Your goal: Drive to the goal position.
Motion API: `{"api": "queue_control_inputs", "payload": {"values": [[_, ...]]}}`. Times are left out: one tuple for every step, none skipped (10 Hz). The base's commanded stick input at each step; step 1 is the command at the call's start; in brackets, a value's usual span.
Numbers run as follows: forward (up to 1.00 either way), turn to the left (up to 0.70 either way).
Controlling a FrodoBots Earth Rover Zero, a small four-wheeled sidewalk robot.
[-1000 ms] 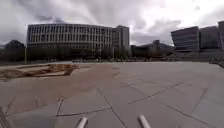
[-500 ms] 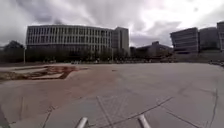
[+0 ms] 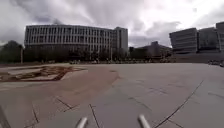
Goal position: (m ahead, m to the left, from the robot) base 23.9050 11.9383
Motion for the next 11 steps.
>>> {"api": "queue_control_inputs", "payload": {"values": [[0.70, 0.36], [0.70, 0.36], [0.70, 0.07], [0.70, 0.01], [0.70, 0.01], [0.70, 0.01], [0.70, 0.01], [0.70, 0.01], [0.70, 0.01], [0.70, 0.01], [0.70, 0.01]]}}
